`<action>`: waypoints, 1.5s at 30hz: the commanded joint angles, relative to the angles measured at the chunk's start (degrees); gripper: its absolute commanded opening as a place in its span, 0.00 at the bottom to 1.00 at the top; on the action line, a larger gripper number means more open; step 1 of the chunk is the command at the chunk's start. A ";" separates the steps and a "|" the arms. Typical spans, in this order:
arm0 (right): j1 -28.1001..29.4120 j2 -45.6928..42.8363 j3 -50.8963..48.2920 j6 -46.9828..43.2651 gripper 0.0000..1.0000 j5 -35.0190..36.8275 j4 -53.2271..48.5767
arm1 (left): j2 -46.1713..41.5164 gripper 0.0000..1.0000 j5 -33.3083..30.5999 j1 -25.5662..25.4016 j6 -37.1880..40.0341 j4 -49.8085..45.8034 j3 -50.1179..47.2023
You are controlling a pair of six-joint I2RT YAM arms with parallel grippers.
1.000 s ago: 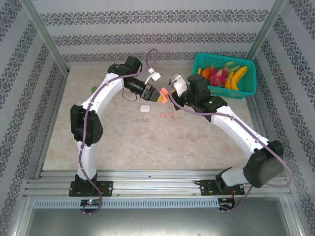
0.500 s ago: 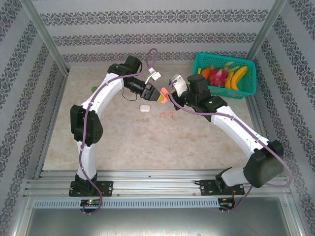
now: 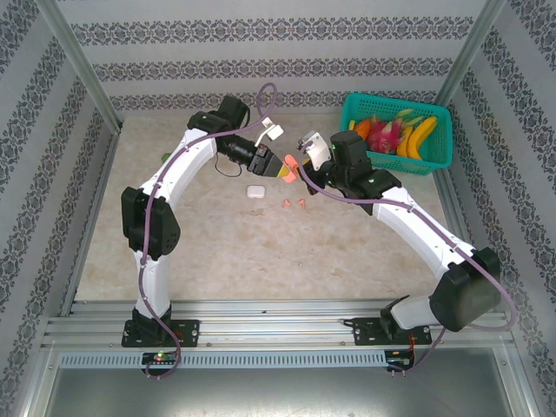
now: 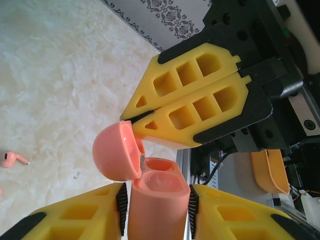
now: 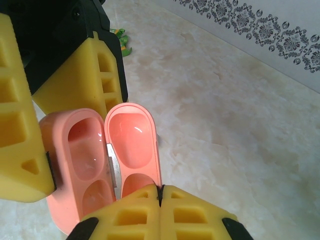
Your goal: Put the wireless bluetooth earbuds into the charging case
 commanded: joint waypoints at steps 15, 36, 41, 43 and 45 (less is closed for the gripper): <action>0.68 -1.58 0.90 1.83 0.00 0.36 0.25 | -2.44 0.16 2.32 -0.37 0.22 1.86 -1.07; -9.15 -15.86 -0.36 28.47 0.58 10.74 -8.30 | -12.52 0.00 -19.21 0.18 -14.91 21.94 -16.02; -9.35 -13.95 -2.70 38.19 0.58 12.88 -11.51 | -20.31 0.00 -24.73 0.38 -18.05 34.83 -25.98; -9.33 -12.25 -3.91 43.52 0.57 12.12 -11.86 | -24.49 0.00 -26.53 0.40 -20.16 43.04 -31.92; -8.77 -9.46 -4.21 48.45 0.56 11.43 -12.71 | -28.85 0.00 -28.17 0.41 -21.74 52.15 -38.17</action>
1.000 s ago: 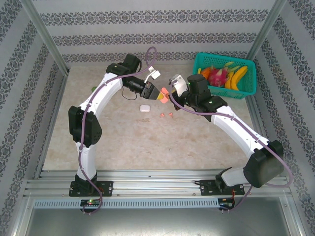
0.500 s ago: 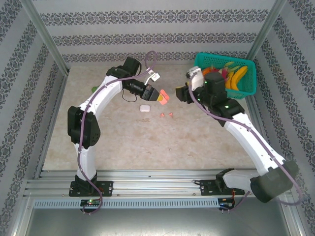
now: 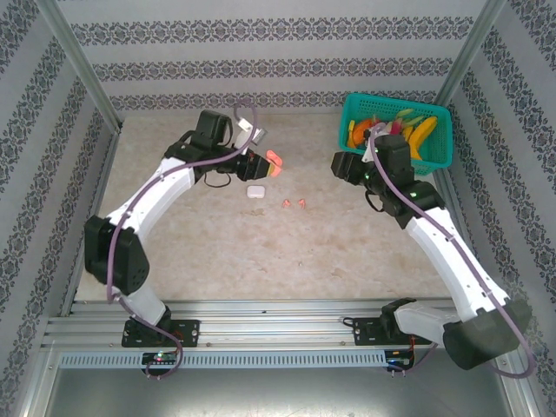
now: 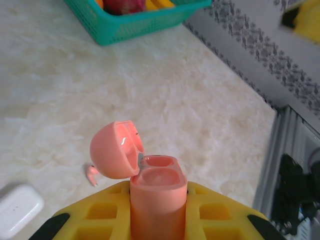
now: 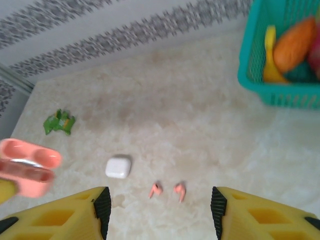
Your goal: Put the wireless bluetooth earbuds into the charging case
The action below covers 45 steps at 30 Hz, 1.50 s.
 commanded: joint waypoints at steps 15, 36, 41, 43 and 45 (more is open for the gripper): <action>12.92 28.91 14.41 26.17 0.55 8.99 -13.70 | -13.61 0.00 -10.88 -0.55 -12.75 64.28 -34.58; 19.02 54.60 35.69 52.52 0.52 10.94 -27.57 | -14.35 0.00 -12.78 4.60 -14.71 87.71 -43.49; 19.22 57.79 39.47 53.86 0.54 11.01 -29.72 | -16.06 0.00 -15.27 5.83 -15.14 88.97 -45.60; 19.08 58.52 39.96 54.51 0.56 10.88 -30.07 | -16.26 0.00 -15.51 6.10 -15.28 89.34 -46.00; 19.05 59.16 40.04 55.21 0.56 10.59 -29.91 | -16.27 0.00 -15.63 6.27 -15.45 89.82 -46.27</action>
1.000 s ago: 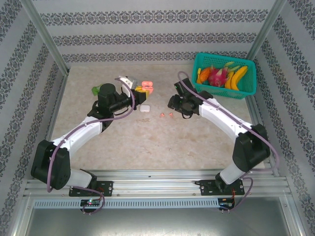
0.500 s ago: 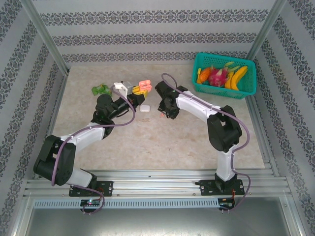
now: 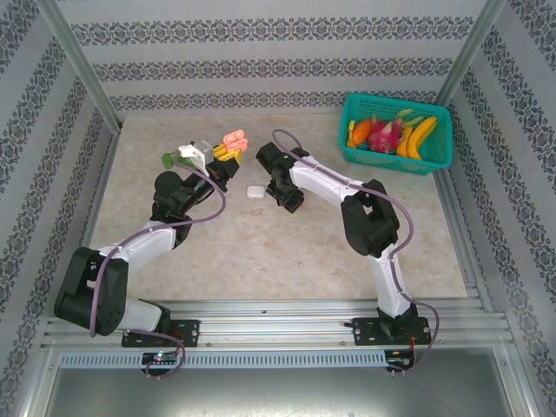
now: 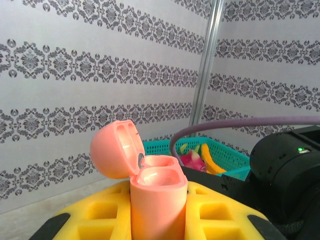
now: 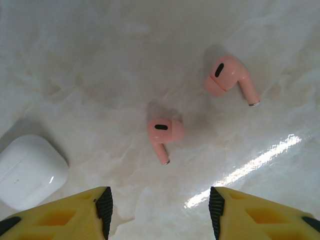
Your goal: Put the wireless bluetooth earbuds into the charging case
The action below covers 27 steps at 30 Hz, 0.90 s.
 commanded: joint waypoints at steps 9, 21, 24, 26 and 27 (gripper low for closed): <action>-0.38 3.96 3.42 4.03 0.57 0.98 -3.34 | -1.22 0.00 -0.67 1.29 -1.69 5.59 -0.90; -1.82 6.19 4.66 4.51 0.56 0.52 -2.93 | 0.25 0.00 -0.53 1.84 -2.67 7.13 -1.04; -2.02 6.82 4.91 4.38 0.56 0.29 -3.00 | 0.65 0.00 -0.54 1.86 -2.76 7.27 -0.89; -2.13 7.31 5.02 4.30 0.55 0.37 -2.93 | 0.69 0.00 -0.52 1.96 -2.95 7.49 -0.85; -2.14 7.39 5.07 4.29 0.55 0.28 -2.97 | 0.74 0.00 -0.46 2.02 -2.98 7.44 -0.73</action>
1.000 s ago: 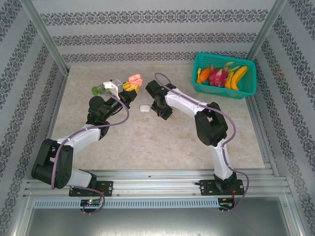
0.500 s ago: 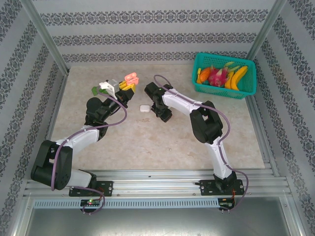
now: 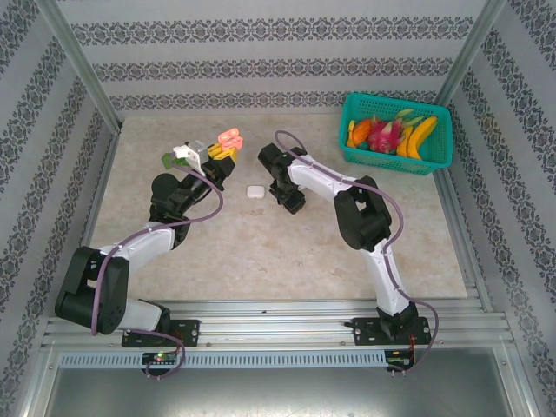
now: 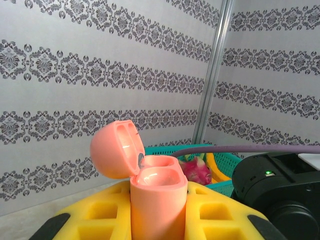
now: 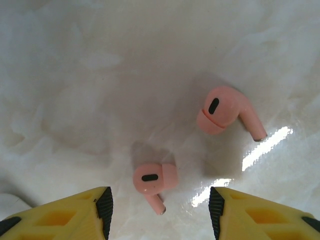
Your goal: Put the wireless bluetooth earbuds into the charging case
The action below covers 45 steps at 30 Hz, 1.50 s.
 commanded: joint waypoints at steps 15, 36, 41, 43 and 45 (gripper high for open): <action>-0.91 3.27 2.39 -0.33 0.48 0.21 -1.86 | 1.17 0.00 0.09 0.85 -1.70 4.77 0.45; -1.05 3.66 3.00 -4.17 0.36 0.91 -1.71 | 1.99 0.00 1.56 0.86 -2.32 4.28 1.47; -0.81 3.06 2.56 -5.80 0.33 1.53 -1.49 | 1.98 0.00 1.98 0.89 -2.85 4.24 1.77; -0.65 2.78 2.31 -6.44 0.31 1.58 -1.12 | 1.98 0.00 2.14 0.90 -3.04 4.09 1.91; -0.44 2.17 1.96 -6.98 0.31 1.78 -0.75 | 1.84 0.00 2.43 0.90 -3.11 3.73 1.95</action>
